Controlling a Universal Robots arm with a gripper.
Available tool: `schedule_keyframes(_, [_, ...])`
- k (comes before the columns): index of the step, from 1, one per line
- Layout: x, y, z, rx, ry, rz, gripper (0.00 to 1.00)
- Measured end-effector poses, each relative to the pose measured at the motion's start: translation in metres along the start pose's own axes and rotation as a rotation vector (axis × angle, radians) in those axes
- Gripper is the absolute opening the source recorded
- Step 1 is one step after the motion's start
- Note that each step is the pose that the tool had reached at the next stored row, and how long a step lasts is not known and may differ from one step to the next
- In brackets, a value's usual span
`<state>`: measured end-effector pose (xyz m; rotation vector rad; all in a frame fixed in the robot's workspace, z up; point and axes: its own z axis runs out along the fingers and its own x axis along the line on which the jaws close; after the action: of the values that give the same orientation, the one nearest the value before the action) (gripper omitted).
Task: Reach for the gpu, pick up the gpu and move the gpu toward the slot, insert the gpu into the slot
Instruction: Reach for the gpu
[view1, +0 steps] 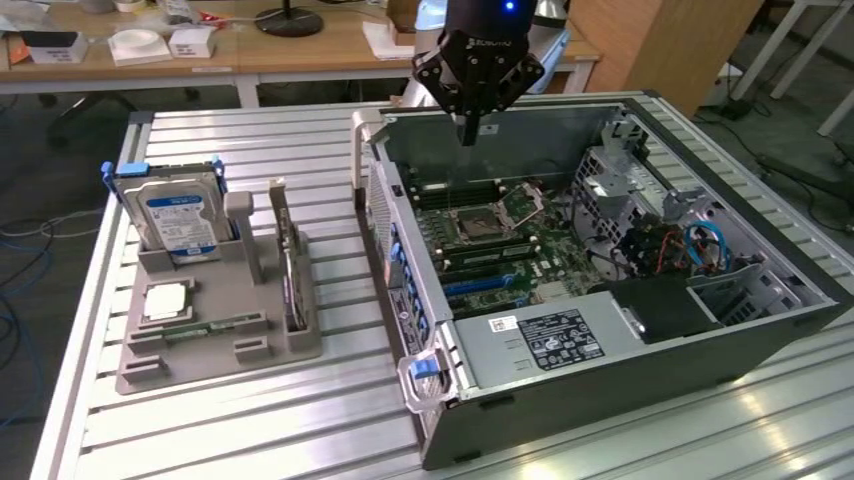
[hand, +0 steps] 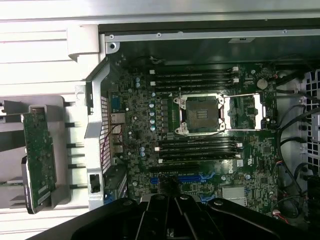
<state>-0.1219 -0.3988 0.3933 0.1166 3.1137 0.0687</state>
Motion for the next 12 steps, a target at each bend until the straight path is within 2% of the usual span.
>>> schedule_keyframes(12, [0.0011,-0.0001,0.0,-0.0001,0.0,0.0,0.1])
